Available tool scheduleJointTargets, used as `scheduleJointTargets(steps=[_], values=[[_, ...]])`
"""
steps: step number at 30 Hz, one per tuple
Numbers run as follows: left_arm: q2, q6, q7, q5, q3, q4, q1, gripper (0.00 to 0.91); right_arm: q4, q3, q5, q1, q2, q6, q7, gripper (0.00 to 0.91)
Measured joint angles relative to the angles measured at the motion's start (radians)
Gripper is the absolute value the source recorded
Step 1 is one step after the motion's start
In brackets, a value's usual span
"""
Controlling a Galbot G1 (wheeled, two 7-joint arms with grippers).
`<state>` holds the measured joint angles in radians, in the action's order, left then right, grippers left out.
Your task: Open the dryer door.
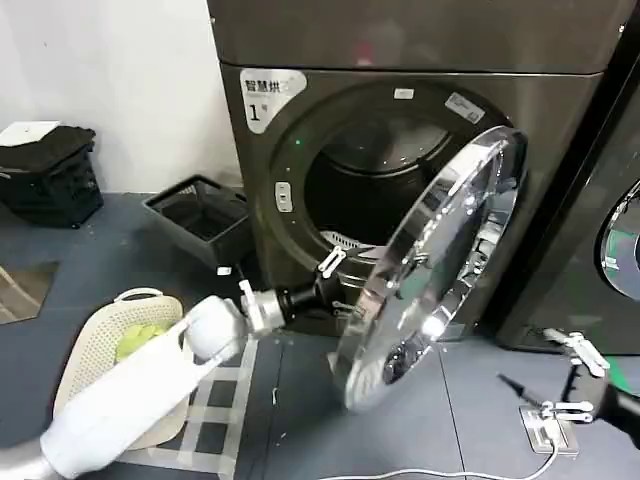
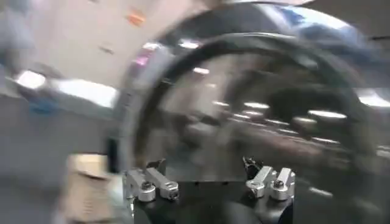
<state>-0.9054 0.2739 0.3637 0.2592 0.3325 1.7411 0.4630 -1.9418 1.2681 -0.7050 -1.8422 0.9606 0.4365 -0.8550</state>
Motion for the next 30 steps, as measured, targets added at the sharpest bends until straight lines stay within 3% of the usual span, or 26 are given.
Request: scheduleJointTargets(steps=[2,5,12,18,25,30], values=[[-0.011,0.0,-0.001,0.0,0.012,-0.002,-0.008,0.907,-0.004,0.04,0.047,-0.021,0.061,0.006,0.08,0.907],[-0.031,0.001,-0.002,0.0,0.033,-0.007,-0.021,0.907,-0.016,0.097,0.141,-0.037,0.164,-0.029,0.223,0.907],[-0.087,0.003,-0.006,-0.003,0.103,-0.037,-0.057,0.907,-0.073,0.235,0.335,-0.035,0.409,-0.219,0.561,0.907],[-0.152,-0.003,-0.007,-0.004,0.161,-0.074,-0.097,0.907,-0.067,0.373,0.486,0.025,0.554,-0.335,0.763,0.907],[-0.232,-0.005,-0.006,-0.003,0.219,-0.128,-0.146,0.907,-0.033,0.517,0.542,0.06,0.639,-0.325,0.881,0.907],[-0.293,-0.008,-0.006,0.003,0.248,-0.182,-0.182,0.907,-0.007,0.593,0.566,0.069,0.649,-0.33,0.932,0.907]])
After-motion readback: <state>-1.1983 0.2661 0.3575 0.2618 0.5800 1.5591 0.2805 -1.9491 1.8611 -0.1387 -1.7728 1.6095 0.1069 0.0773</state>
